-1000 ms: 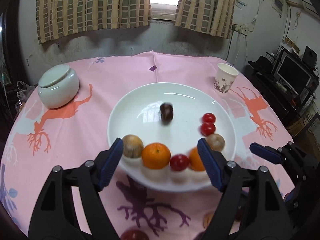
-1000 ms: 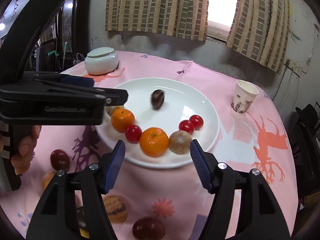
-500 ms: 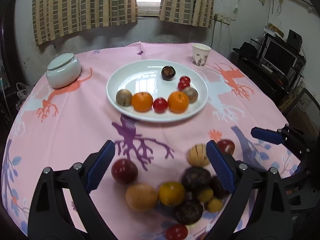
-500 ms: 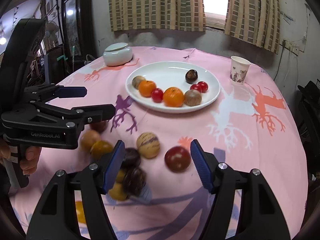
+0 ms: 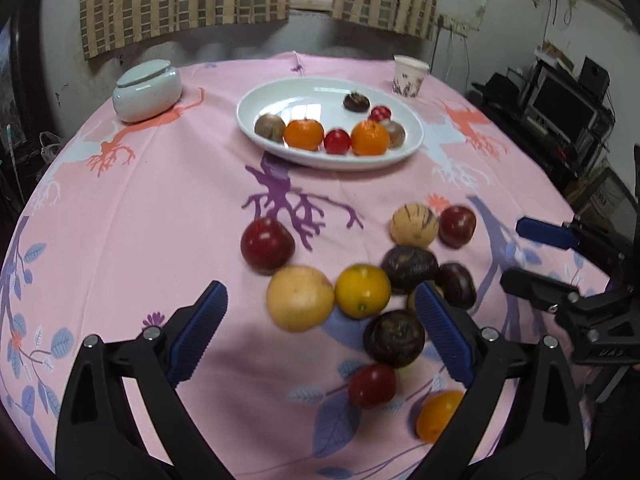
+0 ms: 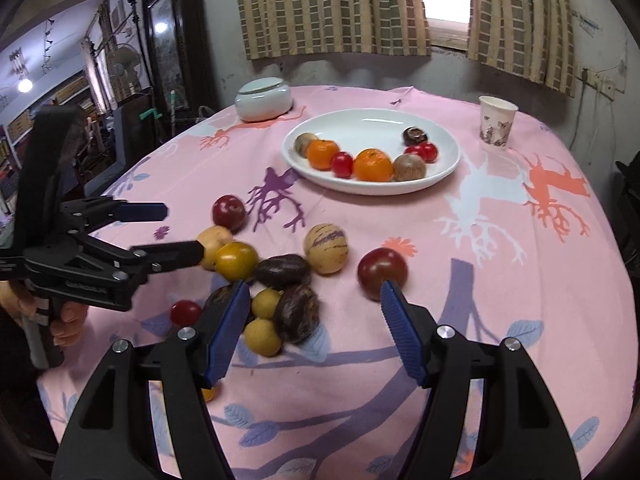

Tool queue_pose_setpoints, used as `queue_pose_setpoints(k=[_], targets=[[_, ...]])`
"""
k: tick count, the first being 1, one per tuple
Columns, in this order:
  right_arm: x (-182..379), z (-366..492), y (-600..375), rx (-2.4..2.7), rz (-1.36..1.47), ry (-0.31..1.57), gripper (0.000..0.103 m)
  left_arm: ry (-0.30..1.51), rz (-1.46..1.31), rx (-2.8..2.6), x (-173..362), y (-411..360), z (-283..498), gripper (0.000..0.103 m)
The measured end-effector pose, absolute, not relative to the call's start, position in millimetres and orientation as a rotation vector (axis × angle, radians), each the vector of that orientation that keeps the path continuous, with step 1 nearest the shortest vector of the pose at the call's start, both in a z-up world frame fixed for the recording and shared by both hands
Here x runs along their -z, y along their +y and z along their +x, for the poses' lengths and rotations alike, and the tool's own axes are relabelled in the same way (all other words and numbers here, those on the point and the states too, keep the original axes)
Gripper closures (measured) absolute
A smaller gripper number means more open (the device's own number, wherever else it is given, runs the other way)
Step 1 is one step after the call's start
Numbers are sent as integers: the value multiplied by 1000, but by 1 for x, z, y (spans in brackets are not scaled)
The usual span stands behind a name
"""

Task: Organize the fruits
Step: 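Move both tools back over the fruit pile, then grasp a red cherry tomato with the left tool while the right tool grasps a yellow-orange fruit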

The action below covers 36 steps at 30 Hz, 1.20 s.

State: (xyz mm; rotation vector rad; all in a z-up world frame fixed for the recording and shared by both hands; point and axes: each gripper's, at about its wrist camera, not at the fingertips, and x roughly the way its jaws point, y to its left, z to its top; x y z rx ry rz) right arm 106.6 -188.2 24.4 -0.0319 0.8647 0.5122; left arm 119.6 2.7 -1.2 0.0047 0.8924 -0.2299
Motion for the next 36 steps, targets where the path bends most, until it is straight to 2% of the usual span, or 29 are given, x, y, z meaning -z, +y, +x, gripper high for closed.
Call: queue_pose_setpoints(k=[14,32,36], targets=[[-12,54,-129,-883,-220,920,34,969,-28,275,30,18,125,7],[8,49,-115,-871,-289,975,34,985,12,321,35,9,121,6],[8,49,-115,-857,-294,967,42,983,20,323,35,8,119,6]])
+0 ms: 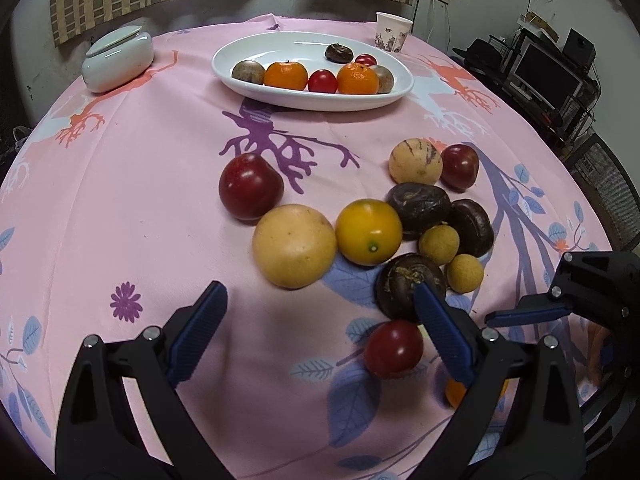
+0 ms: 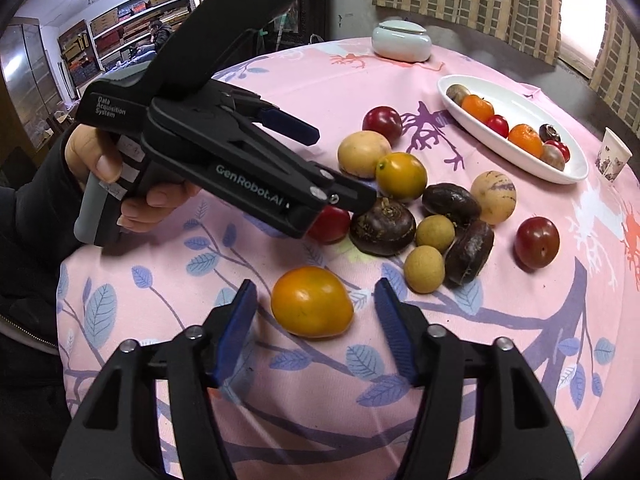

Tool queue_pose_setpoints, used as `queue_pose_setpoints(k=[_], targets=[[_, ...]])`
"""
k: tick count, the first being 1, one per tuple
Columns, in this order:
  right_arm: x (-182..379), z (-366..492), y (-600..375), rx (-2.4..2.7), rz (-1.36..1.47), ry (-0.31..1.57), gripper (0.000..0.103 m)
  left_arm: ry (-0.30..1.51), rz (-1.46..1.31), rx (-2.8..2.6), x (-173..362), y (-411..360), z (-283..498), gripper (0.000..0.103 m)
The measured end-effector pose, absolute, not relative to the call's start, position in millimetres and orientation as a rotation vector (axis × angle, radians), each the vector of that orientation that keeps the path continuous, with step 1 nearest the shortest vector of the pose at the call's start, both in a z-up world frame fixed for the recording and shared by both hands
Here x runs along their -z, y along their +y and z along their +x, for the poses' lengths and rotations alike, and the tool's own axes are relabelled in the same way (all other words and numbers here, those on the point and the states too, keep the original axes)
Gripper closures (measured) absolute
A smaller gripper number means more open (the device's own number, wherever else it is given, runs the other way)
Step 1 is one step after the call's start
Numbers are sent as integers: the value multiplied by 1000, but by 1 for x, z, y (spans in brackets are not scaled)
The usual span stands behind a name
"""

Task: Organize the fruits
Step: 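Grasp a red cherry tomato with the left tool while the right tool grasps a yellow-orange fruit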

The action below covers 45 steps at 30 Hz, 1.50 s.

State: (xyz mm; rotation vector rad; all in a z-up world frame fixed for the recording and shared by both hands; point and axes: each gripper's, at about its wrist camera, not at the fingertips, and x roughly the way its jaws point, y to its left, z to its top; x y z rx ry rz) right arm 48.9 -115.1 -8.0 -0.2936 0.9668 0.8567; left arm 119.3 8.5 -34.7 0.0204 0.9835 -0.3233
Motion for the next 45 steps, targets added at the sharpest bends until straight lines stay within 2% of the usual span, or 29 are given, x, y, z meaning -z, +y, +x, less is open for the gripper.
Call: queue_pose_setpoints(k=[4,5,7,31,33,35,36,38,40,43,45], targets=[[12,49,-111,-863,-306,981,44,979,27,330,33,8,118,6],[13,48,-110,-862,-312,983,51,979,29,329,33,7,118,6],[14,47,-108,-851,-336,976,58,980,29,330,33,8,117,6],[-7,68,-163,-699,-266,937,59,948,205,460,36,-25,92,9],[-6,68,-163,-704,-264,942,59,951,212,479,37,-28,91,19],[-6,69,-162,-702,-261,944,59,972,228,490,41,-31,90,46],[-6,69,-163,-701,-260,944,59,989,229,491,45,-32,92,53],[-6,68,-162,-704,-259,943,59,983,225,485,45,-31,91,59],[-5,68,-162,-706,-261,943,59,982,222,484,45,-30,91,61],[-5,67,-161,-699,-264,945,59,975,248,492,44,-34,87,73],[-5,68,-162,-693,-258,945,59,964,284,482,43,-39,83,73]])
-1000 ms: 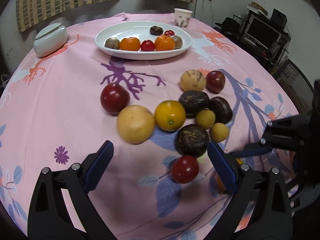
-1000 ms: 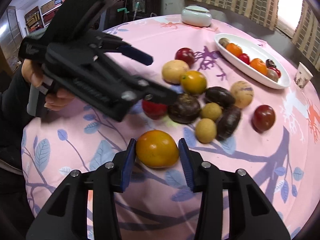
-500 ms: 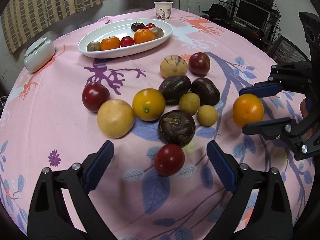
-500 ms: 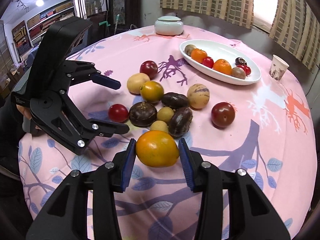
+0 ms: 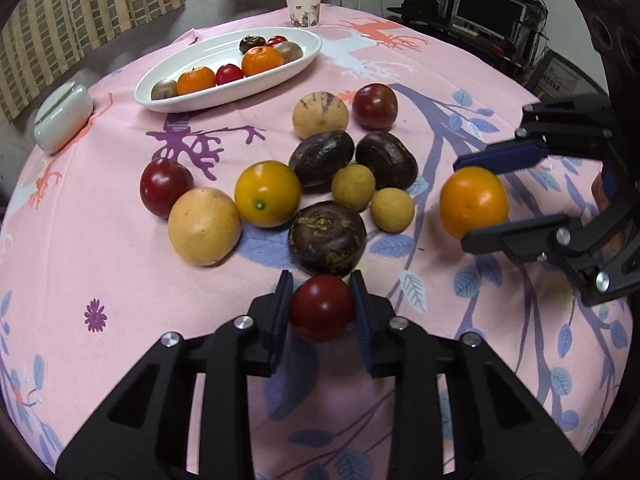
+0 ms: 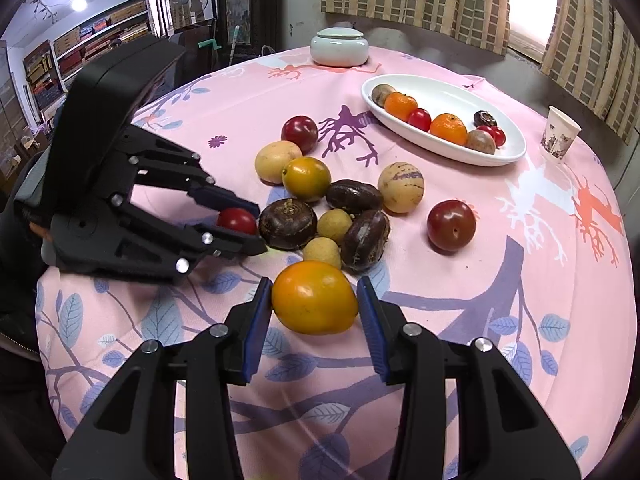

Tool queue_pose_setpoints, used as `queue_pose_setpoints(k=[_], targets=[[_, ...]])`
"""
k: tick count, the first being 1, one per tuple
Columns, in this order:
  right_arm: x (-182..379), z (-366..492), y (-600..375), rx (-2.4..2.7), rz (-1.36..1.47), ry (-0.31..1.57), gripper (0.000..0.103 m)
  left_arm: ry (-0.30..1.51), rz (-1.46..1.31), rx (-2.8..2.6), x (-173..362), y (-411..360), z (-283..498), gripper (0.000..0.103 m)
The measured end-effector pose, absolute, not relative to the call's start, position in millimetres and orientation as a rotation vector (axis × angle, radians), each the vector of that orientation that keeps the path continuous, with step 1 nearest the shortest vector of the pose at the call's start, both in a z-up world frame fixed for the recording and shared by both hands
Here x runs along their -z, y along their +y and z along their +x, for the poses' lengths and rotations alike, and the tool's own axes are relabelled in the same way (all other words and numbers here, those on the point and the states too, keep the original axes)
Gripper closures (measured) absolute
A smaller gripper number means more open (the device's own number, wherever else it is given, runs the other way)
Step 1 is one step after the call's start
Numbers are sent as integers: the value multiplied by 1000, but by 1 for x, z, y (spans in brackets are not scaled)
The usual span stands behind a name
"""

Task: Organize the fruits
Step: 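Grasp a red cherry tomato with the left tool while the right tool grasps a yellow-orange fruit, then carry both fruits to the white plate and release them there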

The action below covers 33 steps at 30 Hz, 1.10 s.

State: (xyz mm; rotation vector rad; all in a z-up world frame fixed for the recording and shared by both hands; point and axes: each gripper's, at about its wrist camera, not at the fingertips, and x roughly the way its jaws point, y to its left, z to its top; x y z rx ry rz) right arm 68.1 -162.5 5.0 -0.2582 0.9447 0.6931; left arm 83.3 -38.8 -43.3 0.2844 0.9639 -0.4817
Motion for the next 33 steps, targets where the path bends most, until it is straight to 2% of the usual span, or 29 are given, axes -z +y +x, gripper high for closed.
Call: queue_pose_setpoints(k=[22,33], targets=[[-25,68,-166,-686,-207,876,59,924,214,445,9,-21,82,74],[-76,115,-163,-572,-301,805,59,875,189,407,-43,-16,149,74]])
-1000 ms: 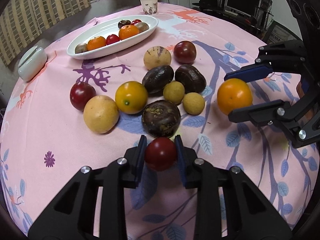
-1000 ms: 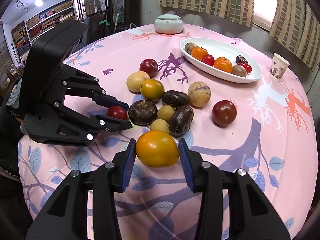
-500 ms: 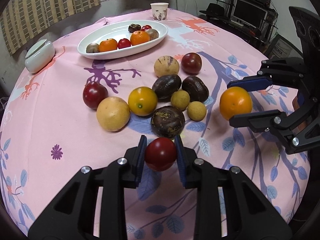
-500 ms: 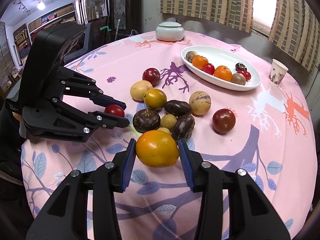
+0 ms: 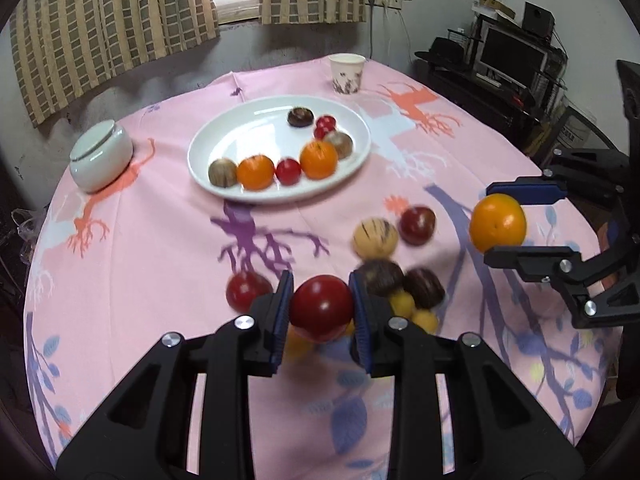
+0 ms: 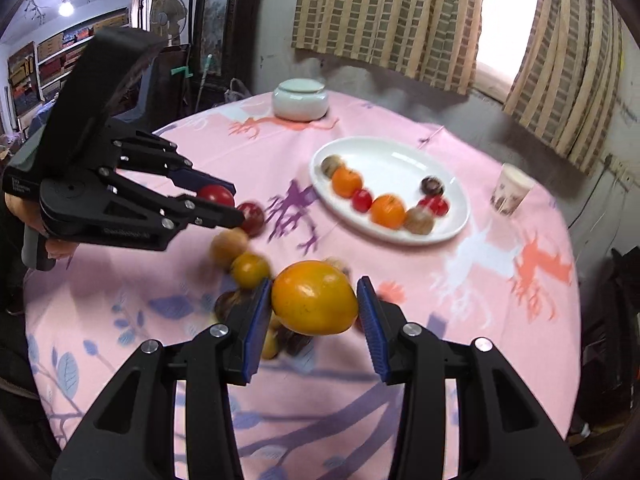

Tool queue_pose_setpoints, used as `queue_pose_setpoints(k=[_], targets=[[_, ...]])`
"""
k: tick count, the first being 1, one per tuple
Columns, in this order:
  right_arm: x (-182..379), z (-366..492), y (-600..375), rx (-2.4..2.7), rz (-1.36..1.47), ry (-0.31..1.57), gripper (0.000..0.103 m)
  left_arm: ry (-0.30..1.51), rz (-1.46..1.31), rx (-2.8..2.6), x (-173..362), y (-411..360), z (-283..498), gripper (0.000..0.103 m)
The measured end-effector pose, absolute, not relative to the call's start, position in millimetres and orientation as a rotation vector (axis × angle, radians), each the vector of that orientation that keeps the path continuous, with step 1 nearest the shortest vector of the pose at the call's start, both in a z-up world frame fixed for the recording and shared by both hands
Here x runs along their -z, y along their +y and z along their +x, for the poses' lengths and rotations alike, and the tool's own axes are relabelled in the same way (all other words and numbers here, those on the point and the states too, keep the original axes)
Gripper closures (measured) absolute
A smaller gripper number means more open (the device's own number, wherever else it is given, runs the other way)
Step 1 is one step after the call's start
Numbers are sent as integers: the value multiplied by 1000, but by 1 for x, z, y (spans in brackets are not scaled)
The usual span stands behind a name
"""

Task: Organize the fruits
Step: 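Carry both fruits to the white plate and release them there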

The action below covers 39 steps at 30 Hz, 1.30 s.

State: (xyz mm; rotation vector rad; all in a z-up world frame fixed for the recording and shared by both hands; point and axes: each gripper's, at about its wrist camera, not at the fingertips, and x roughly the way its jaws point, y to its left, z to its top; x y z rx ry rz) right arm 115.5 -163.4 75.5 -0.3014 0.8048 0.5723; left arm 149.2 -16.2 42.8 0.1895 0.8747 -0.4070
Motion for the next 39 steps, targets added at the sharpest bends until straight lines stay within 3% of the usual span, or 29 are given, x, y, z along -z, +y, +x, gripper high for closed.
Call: queue_pose_setpoints(k=[5,12,20,21,23,24,33,34,39], targets=[[-80,172,-162,-507,-291,759,59,875,153,356,-51,-22,210,74],[-33,265,-174,-332,-229,794,60,895,59,235,-35,-16,290,74],[-6,307,-163,-302,-215,821,59,885,84,139,-16,-25,344,73],[-5,311,-164,-301,-200,825,58,879,78,129,-15,-25,346,71],[-6,311,-167,-304,-163,814,50,877,57,117,-13,-23,348,38],[-8,310,-168,-306,-156,804,48,867,41,110,-14,-22,347,34],[-29,267,-189,-320,-60,771,43,818,26,84,-31,-17,295,34],[-32,258,-190,-323,-61,767,38,816,29,83,-34,-18,287,33],[-50,212,-196,-341,-39,737,37,794,46,108,-49,-22,240,20]])
